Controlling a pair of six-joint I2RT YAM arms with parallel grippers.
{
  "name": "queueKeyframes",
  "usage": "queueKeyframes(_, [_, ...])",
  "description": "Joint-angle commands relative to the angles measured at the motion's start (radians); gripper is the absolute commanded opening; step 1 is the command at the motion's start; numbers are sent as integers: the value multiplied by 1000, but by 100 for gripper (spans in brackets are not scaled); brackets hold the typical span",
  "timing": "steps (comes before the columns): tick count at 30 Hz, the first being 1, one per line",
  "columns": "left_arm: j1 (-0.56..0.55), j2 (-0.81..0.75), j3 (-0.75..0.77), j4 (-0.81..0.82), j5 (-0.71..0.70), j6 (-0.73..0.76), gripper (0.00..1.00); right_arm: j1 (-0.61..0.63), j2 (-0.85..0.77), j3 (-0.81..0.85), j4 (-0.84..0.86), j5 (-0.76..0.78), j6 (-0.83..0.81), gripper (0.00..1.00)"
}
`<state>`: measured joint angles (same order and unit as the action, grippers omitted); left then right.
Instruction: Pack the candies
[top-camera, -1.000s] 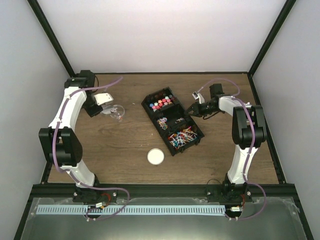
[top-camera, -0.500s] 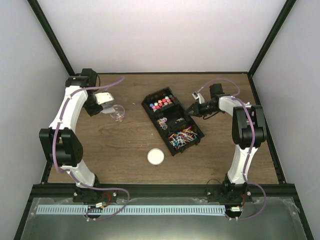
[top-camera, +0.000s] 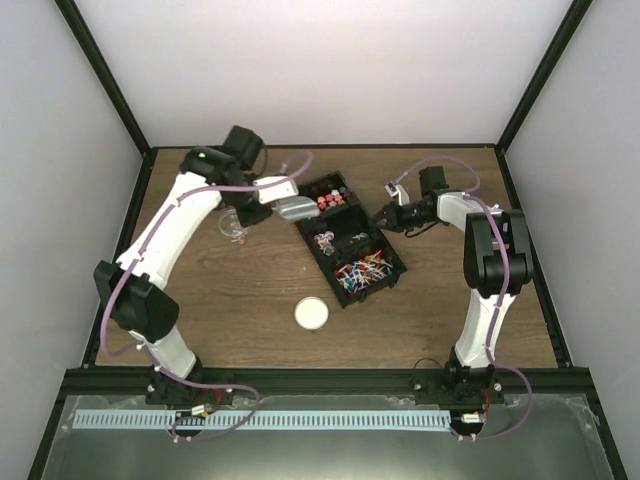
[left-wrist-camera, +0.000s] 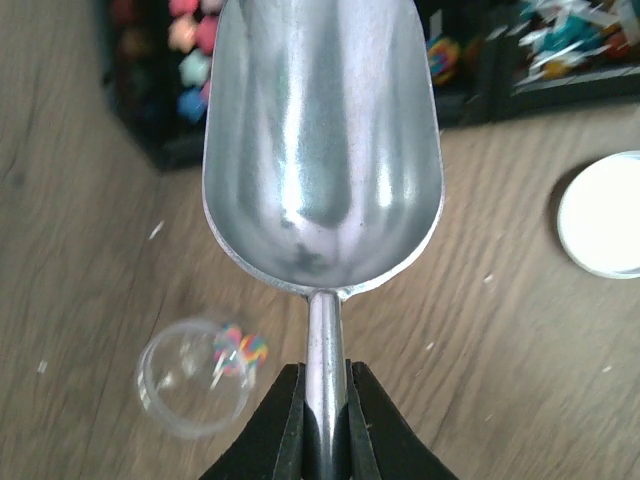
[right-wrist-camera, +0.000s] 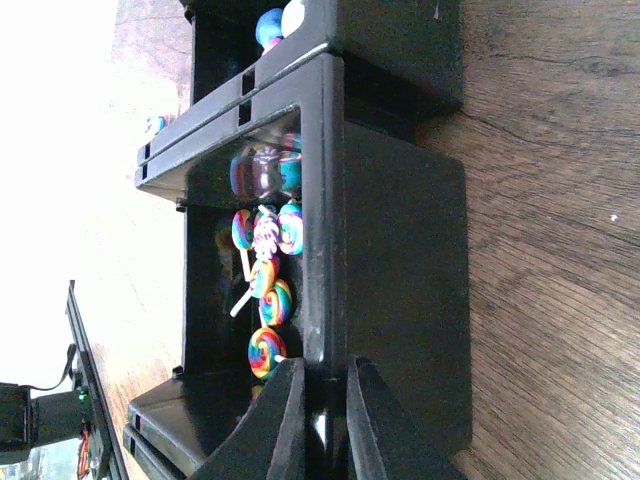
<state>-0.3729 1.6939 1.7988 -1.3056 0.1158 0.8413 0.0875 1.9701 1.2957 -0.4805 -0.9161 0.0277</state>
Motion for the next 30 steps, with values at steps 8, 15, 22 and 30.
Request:
queueKeyframes(8, [-215,80,7,54,-169,-51,4,15,-31,13,49,-44,29,1])
queueKeyframes(15, [-215,76,0,27,-267,-30,4,17,-97,-58,131,-74,-3,1])
queueKeyframes(22, [-248,122,28,1,-336,25,4,17,-44,-29,86,-70,27,1])
queueKeyframes(30, [-307,133,59,-73,-338,69,4,21,-57,-37,122,-74,105,1])
